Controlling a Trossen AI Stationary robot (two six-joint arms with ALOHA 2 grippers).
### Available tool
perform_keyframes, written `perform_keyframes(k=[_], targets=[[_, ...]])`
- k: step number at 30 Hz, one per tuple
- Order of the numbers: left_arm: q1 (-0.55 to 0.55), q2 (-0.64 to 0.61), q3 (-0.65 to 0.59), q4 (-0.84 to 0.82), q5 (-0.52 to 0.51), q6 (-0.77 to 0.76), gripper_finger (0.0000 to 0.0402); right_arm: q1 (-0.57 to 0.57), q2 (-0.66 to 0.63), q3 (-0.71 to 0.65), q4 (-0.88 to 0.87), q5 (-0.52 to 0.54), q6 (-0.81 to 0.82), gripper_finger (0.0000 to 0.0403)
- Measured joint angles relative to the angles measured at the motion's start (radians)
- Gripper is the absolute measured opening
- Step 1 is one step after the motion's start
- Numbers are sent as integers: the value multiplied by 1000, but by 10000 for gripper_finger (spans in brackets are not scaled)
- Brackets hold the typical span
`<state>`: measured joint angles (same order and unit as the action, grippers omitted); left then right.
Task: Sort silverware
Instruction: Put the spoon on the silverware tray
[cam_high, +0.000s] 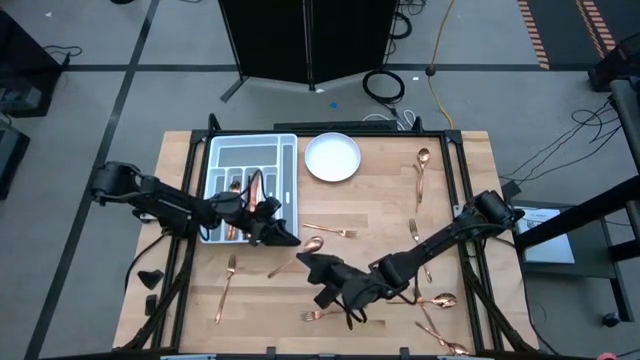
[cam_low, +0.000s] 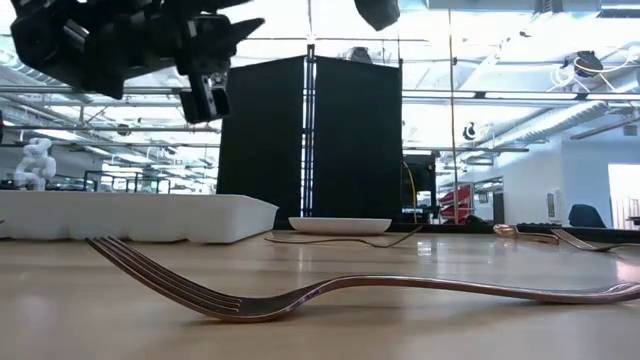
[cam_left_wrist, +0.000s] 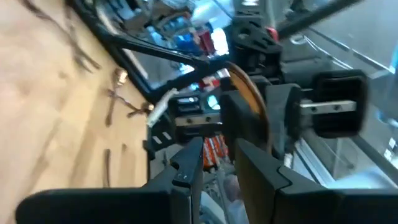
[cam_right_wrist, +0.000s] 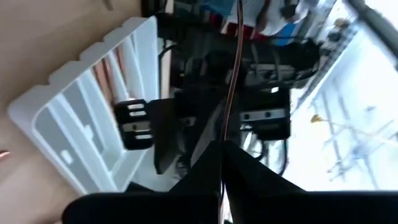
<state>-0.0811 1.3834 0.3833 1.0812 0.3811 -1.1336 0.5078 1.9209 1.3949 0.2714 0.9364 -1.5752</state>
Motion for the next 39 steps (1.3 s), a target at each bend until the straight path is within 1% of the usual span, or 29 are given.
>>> perform_keyframes(k=[3,7,11,18,21,27,31,39], targets=[[0,0,0,33,51,24,86,0,0,0,15,-2,-40,1],[0,0,0,84,116,44,86,-2,0,0,2,-27,-41,1],[0,0,0,81,139,41,86,-3,0,0,2,-26,-41,1],[0,0,0,77,146,30,86,-18,0,0,-1,-23,-38,1],[0,0,0,77,146,-11,86,-30,0,0,-25,-24,-36,0],[0,0,-1,55,142,-13,86,-46,0,0,-66,-27,-23,0],[0,0,-1,-8,139,-13,86,-57,0,0,-73,-48,1,0],[0,0,-1,-17,115,-4,85,-69,0,-1,-83,-80,18,0]])
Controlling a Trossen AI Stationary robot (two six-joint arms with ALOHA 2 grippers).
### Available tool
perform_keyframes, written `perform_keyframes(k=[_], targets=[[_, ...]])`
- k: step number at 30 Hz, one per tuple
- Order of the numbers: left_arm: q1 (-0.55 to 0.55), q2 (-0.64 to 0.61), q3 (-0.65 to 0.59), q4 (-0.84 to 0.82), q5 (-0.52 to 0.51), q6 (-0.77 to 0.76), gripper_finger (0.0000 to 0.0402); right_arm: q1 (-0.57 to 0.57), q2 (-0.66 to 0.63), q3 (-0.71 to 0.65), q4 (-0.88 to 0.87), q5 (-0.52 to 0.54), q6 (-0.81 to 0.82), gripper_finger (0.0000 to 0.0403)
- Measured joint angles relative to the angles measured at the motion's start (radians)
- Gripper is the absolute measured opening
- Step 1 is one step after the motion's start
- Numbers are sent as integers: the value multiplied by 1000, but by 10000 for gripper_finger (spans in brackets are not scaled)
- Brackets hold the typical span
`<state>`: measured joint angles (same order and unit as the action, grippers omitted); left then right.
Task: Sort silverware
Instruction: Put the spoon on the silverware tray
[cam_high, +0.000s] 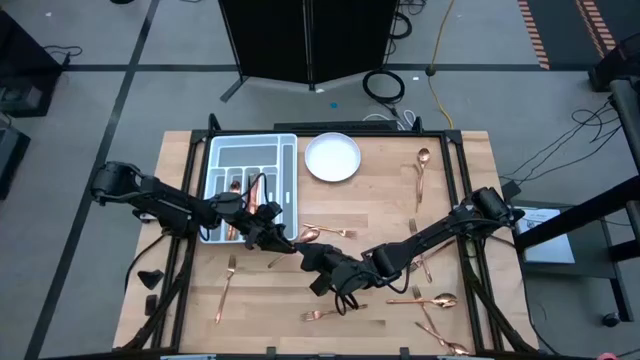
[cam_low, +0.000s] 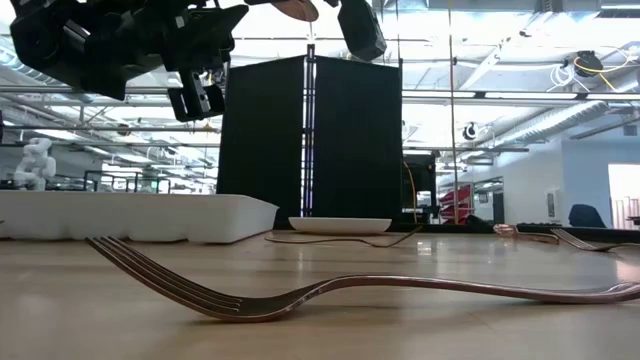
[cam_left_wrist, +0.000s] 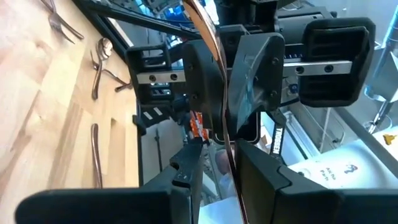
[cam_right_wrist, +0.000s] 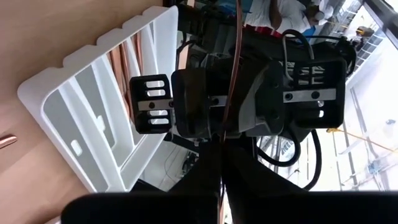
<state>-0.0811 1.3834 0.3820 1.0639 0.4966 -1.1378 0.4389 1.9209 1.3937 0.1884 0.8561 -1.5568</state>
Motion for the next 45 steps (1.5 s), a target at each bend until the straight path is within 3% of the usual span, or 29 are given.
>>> perform_keyframes(k=[4,8,13,20,25,27,30,37,41,45], targets=[[0,0,0,-15,-5,26,70,0,0,0,-7,-2,2,0],[0,-1,1,-29,-11,71,12,1,0,-1,-13,-2,26,0],[0,-1,1,-35,-30,78,3,2,0,-1,-27,1,14,6],[2,0,0,-40,-93,82,1,7,0,0,-41,-1,-52,68],[47,-8,0,-35,-169,81,1,25,-17,-1,40,73,-6,120],[88,-21,0,-75,-240,78,1,32,-42,2,48,111,84,135],[149,-91,0,-192,-263,105,1,30,-85,4,-9,198,290,151],[279,-321,0,-737,-409,178,0,30,-218,3,-566,225,870,158],[284,-476,-1,-1087,-517,147,0,-3,-273,2,-918,39,1300,154],[269,-650,-1,-1399,-592,73,0,-39,-280,2,-1085,-169,1569,151]])
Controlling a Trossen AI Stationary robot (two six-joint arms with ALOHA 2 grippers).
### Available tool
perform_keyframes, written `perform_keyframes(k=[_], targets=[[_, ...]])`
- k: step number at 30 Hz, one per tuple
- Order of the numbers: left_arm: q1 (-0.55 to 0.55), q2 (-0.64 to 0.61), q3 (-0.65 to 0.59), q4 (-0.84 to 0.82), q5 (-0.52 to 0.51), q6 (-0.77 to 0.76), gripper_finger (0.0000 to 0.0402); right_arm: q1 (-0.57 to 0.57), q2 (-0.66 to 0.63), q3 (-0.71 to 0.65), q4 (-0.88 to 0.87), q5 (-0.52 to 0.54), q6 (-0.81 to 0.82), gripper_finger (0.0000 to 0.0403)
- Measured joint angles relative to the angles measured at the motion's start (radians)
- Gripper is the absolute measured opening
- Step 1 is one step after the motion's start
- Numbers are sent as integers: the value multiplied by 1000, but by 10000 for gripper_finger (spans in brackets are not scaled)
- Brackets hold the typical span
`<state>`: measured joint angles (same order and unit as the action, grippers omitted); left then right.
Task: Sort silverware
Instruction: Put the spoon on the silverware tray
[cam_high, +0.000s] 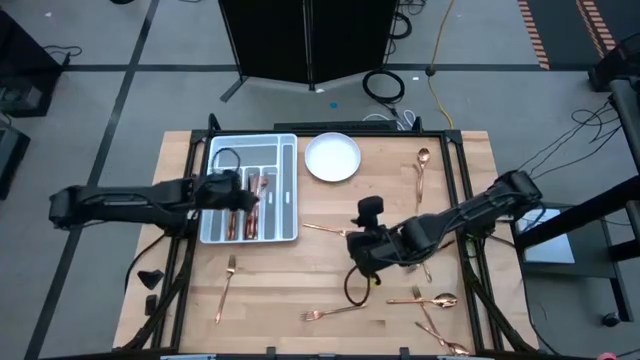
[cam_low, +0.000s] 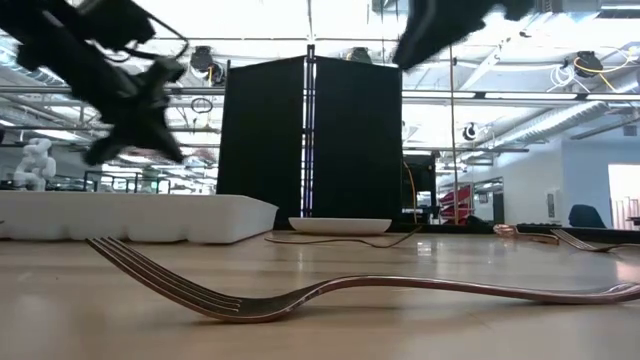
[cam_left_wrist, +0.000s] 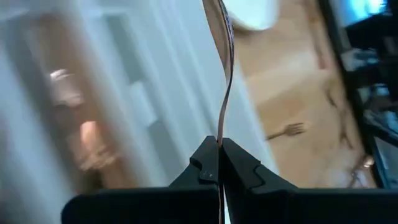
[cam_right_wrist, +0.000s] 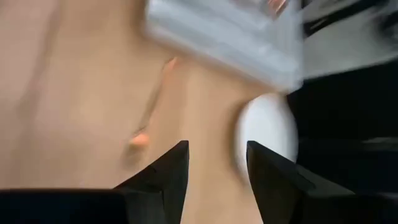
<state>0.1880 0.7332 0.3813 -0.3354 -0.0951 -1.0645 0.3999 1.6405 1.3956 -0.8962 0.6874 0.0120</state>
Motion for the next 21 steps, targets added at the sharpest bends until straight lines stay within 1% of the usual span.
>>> perform_keyframes(k=[2,5,9,11,13,16,21], targets=[[-19,-82,0,-125,-37,-43,0,-13,16,-6,-24,-42,33,151],[-48,-169,22,-351,-127,-118,0,-21,29,-44,-2,-52,0,151],[-91,-199,86,-597,-249,-191,0,-35,33,-125,71,-59,-64,151],[-108,-187,96,-620,-286,-212,0,-48,33,-170,114,-59,-84,151],[-118,-156,96,-614,-287,-213,0,-61,33,-213,148,-58,-100,151],[-126,-76,96,-617,-287,-218,0,-77,33,-273,217,-59,-106,151],[-126,61,96,-619,-273,-212,0,-88,33,-325,258,-63,-103,151]])
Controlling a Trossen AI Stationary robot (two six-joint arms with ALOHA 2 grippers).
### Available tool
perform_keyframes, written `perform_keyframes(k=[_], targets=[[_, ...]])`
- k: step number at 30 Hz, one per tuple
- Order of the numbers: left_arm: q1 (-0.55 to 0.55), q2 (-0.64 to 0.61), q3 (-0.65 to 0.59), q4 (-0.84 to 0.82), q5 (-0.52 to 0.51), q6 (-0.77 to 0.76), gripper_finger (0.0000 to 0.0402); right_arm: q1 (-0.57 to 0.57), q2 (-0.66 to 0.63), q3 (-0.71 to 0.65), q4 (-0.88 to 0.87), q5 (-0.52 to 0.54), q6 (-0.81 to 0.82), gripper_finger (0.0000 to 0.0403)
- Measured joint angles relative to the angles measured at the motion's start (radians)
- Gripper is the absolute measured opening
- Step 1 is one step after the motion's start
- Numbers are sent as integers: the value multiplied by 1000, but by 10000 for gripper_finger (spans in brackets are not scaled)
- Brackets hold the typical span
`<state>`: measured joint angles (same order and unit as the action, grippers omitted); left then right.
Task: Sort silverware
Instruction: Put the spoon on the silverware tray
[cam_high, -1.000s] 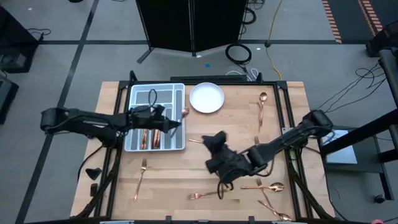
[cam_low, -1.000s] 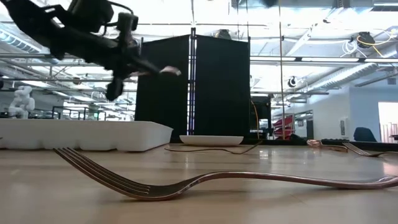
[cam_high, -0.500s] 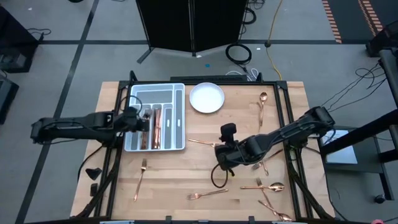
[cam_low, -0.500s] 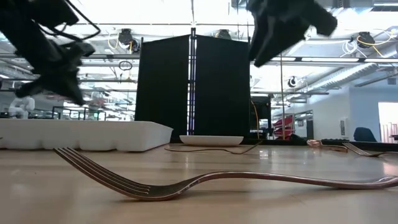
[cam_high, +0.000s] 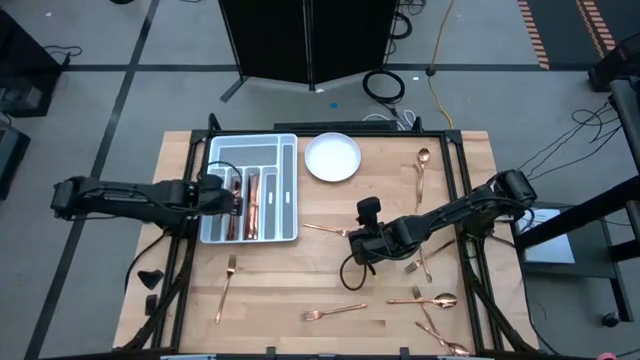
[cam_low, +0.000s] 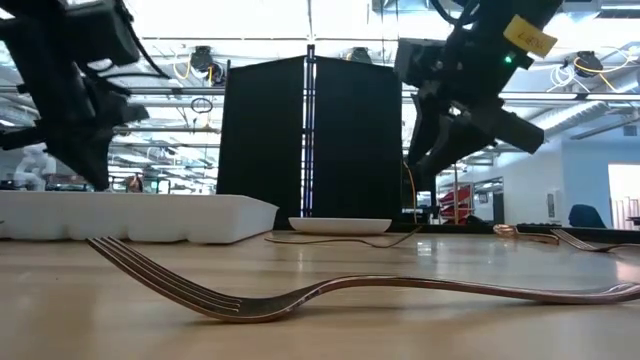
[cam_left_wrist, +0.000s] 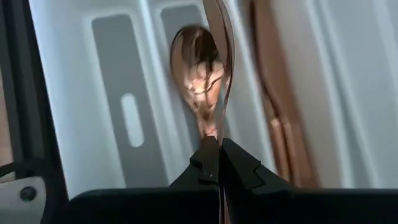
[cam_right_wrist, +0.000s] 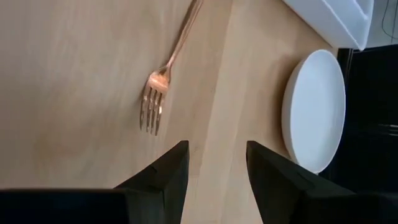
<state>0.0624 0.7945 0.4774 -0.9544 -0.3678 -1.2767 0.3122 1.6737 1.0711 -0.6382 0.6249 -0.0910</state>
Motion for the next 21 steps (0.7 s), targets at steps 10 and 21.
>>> perform_keyframes(k=[10,21], targets=[[2,183,0,43,125,-19,6,0,0,-4,60,1,-62,151],[2,219,0,92,59,-3,111,1,0,-3,112,1,-105,151]])
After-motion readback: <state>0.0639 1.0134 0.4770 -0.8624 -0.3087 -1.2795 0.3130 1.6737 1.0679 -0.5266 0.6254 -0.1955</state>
